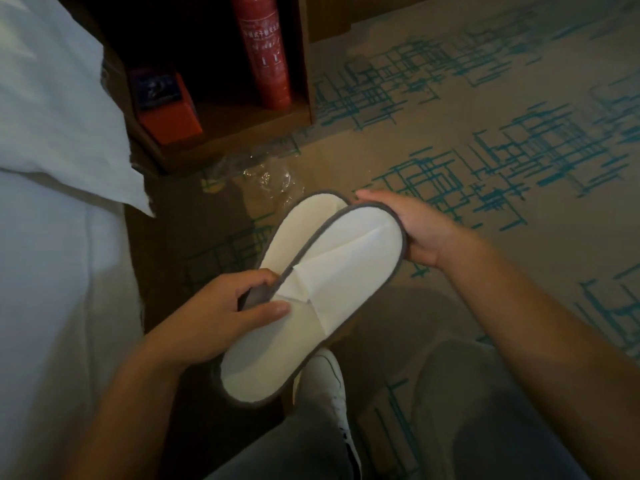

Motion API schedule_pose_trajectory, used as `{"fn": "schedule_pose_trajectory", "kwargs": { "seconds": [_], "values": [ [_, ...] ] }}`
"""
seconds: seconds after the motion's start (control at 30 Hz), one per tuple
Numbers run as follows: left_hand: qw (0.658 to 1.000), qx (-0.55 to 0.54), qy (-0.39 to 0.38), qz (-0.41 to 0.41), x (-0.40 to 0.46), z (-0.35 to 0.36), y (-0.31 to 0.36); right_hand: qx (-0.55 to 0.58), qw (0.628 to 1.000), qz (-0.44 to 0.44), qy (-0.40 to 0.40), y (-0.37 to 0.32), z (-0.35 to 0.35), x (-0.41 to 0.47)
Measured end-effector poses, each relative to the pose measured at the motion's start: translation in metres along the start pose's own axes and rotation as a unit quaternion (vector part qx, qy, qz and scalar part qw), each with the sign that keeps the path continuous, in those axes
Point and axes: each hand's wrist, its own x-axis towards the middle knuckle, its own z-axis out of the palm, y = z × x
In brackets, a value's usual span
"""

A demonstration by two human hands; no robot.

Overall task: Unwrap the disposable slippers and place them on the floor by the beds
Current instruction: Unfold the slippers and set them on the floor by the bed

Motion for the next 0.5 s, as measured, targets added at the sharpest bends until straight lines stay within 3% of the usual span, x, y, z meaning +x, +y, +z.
{"fn": "schedule_pose_trajectory", "kwargs": {
  "seconds": [0.17, 0.27, 0.3, 0.5],
  "values": [
    [0.999, 0.039, 0.013, -0.021, 0.003, -0.006, -0.023, -0.140, 0.982, 0.070, -0.106, 0.015, -0.010, 0.021],
    [0.995, 0.084, 0.035, -0.028, 0.006, -0.007, -0.039, -0.360, 0.924, 0.049, -0.116, 0.020, -0.004, 0.034],
    [0.993, 0.102, 0.043, -0.031, 0.007, -0.007, -0.044, -0.388, 0.915, 0.033, -0.108, 0.023, -0.002, 0.040],
    [0.950, 0.155, 0.254, -0.092, -0.005, -0.009, -0.069, -0.205, 0.975, 0.091, 0.008, 0.064, -0.036, 0.074]
  ]
}}
